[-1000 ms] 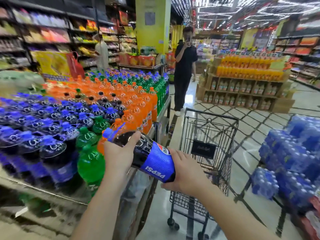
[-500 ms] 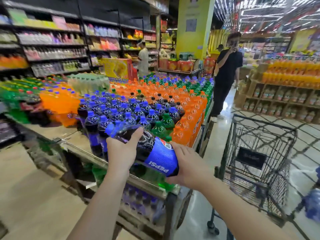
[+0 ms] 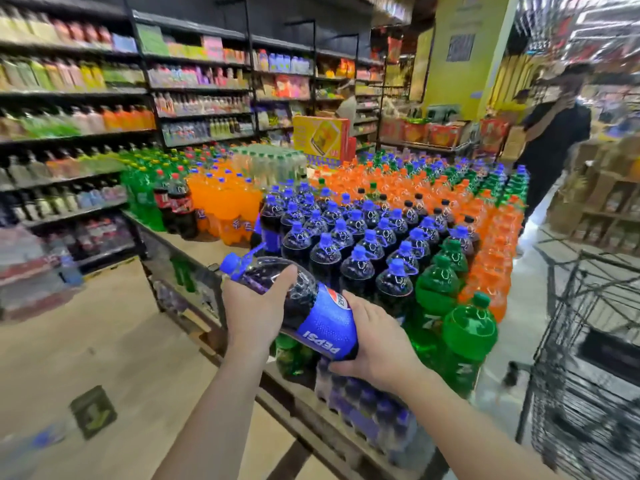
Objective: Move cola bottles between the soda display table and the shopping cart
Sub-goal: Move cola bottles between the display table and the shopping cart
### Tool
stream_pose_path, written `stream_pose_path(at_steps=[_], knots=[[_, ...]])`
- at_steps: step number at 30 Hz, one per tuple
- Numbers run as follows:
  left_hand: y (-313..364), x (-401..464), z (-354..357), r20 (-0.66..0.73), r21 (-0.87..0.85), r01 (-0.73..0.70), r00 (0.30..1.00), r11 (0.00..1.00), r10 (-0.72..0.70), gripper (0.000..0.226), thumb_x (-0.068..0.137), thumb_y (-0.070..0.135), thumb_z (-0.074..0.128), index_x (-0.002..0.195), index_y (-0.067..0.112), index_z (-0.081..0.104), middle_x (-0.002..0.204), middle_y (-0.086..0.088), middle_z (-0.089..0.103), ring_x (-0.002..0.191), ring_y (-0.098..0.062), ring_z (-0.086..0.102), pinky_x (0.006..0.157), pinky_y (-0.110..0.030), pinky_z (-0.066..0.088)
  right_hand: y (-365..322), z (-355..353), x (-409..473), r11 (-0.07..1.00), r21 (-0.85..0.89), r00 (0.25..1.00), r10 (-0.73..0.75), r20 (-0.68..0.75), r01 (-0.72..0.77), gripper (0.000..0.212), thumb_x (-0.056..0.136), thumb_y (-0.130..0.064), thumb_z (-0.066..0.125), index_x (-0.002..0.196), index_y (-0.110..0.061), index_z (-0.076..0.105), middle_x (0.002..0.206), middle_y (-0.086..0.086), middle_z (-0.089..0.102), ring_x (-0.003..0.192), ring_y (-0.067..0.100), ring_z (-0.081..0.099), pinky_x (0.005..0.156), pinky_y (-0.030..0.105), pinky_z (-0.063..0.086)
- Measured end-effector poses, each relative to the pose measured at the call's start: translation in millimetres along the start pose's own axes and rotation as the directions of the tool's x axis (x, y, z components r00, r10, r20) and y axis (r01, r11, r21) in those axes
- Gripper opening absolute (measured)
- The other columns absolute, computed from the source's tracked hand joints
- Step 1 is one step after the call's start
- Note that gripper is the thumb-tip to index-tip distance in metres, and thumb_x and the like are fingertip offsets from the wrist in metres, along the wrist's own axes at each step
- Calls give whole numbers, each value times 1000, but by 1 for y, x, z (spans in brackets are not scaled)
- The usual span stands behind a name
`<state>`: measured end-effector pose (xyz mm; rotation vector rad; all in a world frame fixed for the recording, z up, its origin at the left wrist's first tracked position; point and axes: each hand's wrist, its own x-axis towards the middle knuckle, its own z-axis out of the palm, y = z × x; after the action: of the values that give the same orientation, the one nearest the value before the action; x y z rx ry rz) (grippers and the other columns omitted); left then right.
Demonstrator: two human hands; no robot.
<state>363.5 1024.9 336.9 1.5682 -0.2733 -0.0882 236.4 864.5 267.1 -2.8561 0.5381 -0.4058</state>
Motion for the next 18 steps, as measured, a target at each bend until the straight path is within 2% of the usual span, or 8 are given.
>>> stream_pose_path(at_steps=[2,5,9,12,14,16,18], knots=[[-5,20,-10,-24,-5,6,1000,1000,-6,39,85,26,88,93,23,49,92,14,56,82,-6,57,83,-22,41,-10,12,25,1000,14,1000,-20,13,20,131,56,-81,63,162,-23,12,162,-4,32,144,22,37,117,42,34],[-14,54,-24,-80,13,-1,997,1000,2,43,82,29,90,104,21,55,99,11,63,95,-13,64,91,-27,46,-19,34,69,998,45,998,-49,35,47,134,51,-84,55,162,-22,13,163,-3,31,146,22,34,119,43,33],[-31,112,-31,-137,29,-2,991,1000,6,45,82,28,91,104,24,52,101,12,63,99,-14,66,96,-28,49,-25,65,135,993,65,994,-98,46,95,132,54,-76,68,161,-22,15,162,-1,33,145,24,36,118,43,33],[-42,163,-29,-172,32,38,985,999,-32,62,80,35,92,116,19,44,110,3,60,109,-22,61,103,-38,50,-31,82,191,987,91,988,-140,56,135,128,61,-63,83,161,-23,14,160,-4,34,144,22,36,118,39,32],[-47,200,-28,-210,51,38,977,998,-27,67,74,40,95,115,21,45,114,1,61,113,-25,63,108,-44,51,-34,94,229,980,116,985,-166,55,159,128,64,-59,86,163,-22,13,161,-3,33,145,21,35,119,38,30],[-47,237,-25,-259,77,45,966,996,-23,76,60,53,94,115,21,51,114,-2,67,111,-25,67,105,-50,54,-37,105,268,968,182,983,-181,42,170,129,64,-57,88,163,-23,12,162,-4,32,147,19,33,120,38,30],[-51,275,-22,-277,80,58,960,995,-34,79,55,57,92,116,19,58,111,-3,71,104,-24,71,99,-52,58,-39,115,305,958,235,983,-178,45,163,129,63,-55,89,163,-24,14,162,-5,33,147,18,33,120,36,29]])
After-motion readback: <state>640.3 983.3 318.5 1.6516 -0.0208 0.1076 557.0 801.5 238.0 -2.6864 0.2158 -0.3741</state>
